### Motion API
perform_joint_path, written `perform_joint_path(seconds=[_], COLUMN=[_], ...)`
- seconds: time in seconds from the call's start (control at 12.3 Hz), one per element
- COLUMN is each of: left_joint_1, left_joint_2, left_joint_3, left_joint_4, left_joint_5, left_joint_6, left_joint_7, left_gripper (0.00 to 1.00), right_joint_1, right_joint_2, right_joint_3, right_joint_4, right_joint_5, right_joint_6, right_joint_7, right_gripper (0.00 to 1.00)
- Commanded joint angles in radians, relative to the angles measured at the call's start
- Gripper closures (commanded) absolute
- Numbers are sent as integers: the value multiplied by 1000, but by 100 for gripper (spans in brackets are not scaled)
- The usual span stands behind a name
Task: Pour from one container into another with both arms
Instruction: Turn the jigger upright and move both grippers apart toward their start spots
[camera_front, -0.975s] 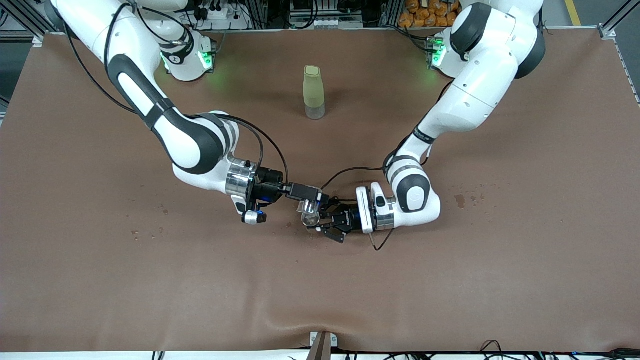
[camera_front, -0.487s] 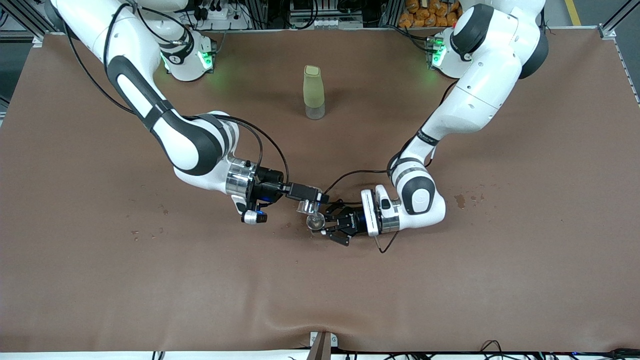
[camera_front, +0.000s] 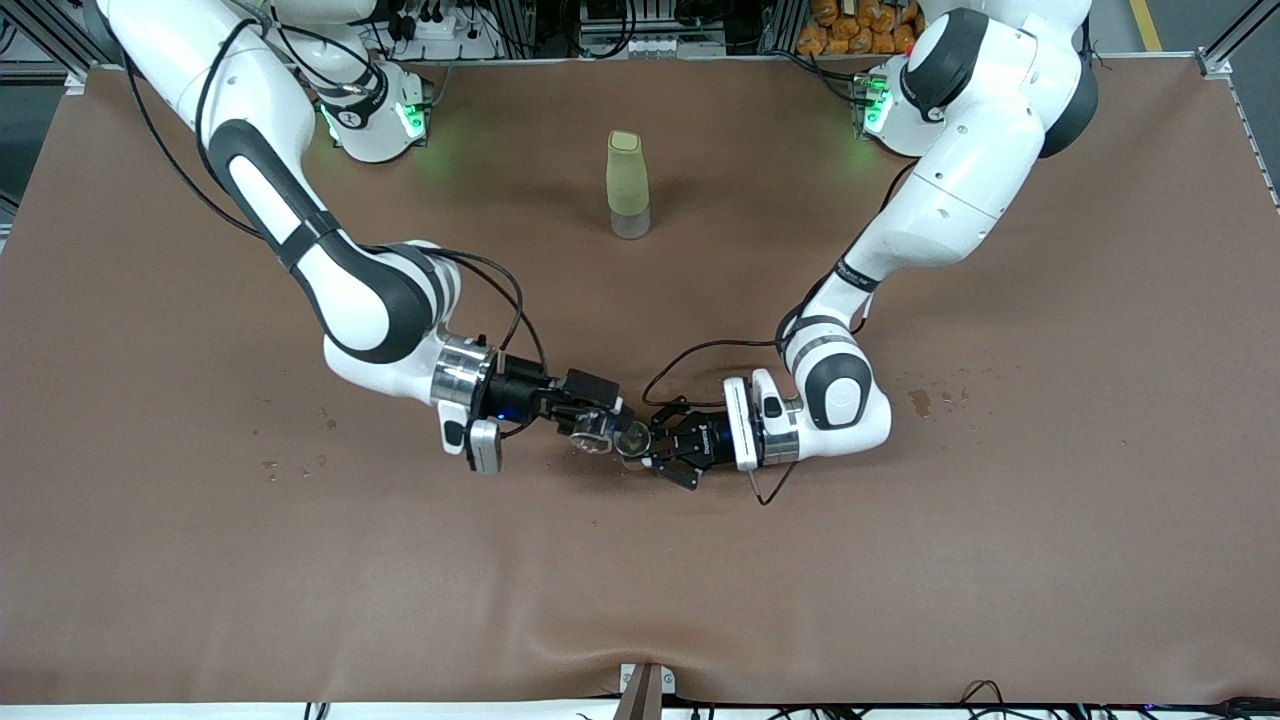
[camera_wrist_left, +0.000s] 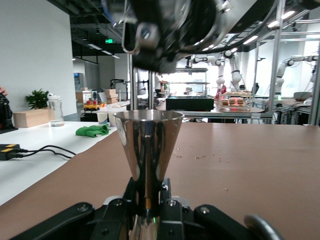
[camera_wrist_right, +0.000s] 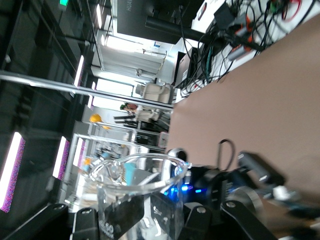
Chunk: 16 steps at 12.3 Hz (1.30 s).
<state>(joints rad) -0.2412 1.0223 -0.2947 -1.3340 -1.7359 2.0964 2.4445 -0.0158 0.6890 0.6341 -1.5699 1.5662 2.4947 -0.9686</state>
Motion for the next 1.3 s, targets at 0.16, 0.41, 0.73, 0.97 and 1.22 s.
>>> perform_joint_path(seconds=[0.16, 0.41, 0.73, 0.97, 1.22], left_joint_1=[120, 207, 345, 419, 505], left_joint_2=[-21, -15, -11, -10, -8], left_joint_3=[-1, -1, -1, 3, 6], left_joint_4=[-65, -97, -102, -120, -140], left_joint_5=[165, 249, 398, 484, 542], left_joint_6=[-159, -263, -447, -535, -591], left_joint_7=[21, 65, 65, 53, 28], left_gripper=[100, 100, 100, 100, 100], right_joint_1=[-24, -102, -200, -204, -240], right_joint_2=[-5, -5, 24, 38, 87], right_joint_3=[-82, -103, -205, -362, -474], right_joint_4=[-12, -51, -81, -78, -62], right_joint_5=[-81, -202, -314, -368, -376], right_joint_6=[-49, -126, -330, -470, -574], right_joint_7=[-243, -320, -533, -707, -863], right_gripper=[100, 100, 100, 100, 100])
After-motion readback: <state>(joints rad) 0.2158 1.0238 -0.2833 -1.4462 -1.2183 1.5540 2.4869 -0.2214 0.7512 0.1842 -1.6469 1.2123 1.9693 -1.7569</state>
